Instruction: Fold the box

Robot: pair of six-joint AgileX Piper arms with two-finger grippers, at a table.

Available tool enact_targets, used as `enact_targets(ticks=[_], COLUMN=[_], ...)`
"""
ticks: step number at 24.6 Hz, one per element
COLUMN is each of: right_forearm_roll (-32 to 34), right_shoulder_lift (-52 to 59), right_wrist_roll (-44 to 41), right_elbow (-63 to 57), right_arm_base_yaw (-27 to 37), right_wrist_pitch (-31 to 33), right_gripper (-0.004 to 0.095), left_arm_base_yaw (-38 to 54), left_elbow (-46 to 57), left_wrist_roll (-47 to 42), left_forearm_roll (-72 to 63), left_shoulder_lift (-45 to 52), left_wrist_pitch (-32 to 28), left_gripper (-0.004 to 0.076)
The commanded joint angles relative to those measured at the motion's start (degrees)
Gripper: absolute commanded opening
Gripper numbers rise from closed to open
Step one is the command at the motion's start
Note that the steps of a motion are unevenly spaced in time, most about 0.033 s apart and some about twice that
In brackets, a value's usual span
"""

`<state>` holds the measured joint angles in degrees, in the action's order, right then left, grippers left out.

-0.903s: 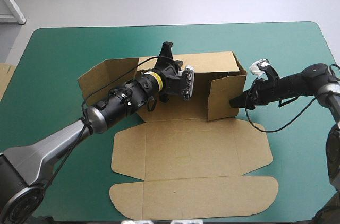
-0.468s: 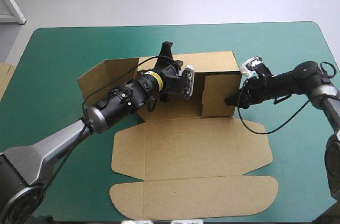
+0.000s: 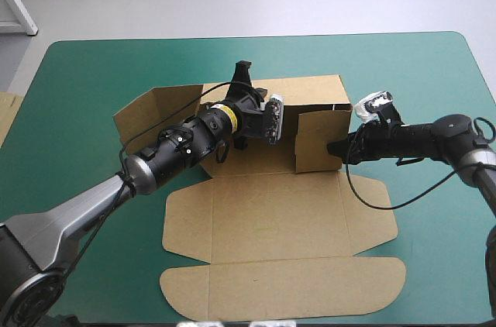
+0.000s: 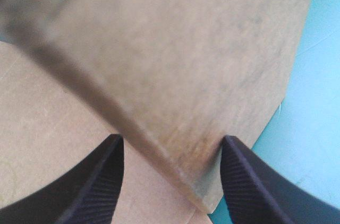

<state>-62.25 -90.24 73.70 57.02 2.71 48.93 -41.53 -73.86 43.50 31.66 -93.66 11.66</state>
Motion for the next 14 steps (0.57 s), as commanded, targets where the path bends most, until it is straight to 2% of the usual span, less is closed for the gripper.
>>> enact_targets(ticks=[1, 2, 5, 7, 11, 14], right_forearm_roll=[-13.55, -16.68, -18.28, -19.31, -21.76, -23.66], right_shoulder_lift=[5.01, 5.76, 6.16, 6.38, 6.61, 6.86], right_wrist_roll=[8.95, 11.28, 13.11, 13.94, 16.29, 17.33], right_elbow=[-3.45, -5.23, -7.08, -7.96, -8.20, -8.20], right_arm_base_yaw=[-0.08, -0.20, -0.84, -2.46, -7.03, -11.57], right_wrist_pitch=[-3.02, -4.53, -6.37, -9.72, -17.71, -27.72], right_gripper=[0.0506, 0.0507, 0.0506, 0.0506, 0.0504, 0.0480], left_arm_base_yaw=[-0.78, -0.78, -0.78, -0.78, -0.78, -0.78], left_elbow=[-0.72, -0.72, -0.72, -0.72, -0.72, -0.72], left_wrist_roll=[-1.47, -1.47, -1.57, -1.57, -1.41, -1.41], left_forearm_roll=[-2.08, -2.08, -2.23, -2.37, -2.71, -3.75], left_shoulder_lift=[1.26, 1.26, 1.26, 1.26, 1.26, 1.26], left_wrist_pitch=[0.46, 0.46, 0.46, 0.56, 0.68, 0.80], left_gripper=[-0.0010, -0.0010, -0.0010, -0.0010, -0.0010, -0.0010])
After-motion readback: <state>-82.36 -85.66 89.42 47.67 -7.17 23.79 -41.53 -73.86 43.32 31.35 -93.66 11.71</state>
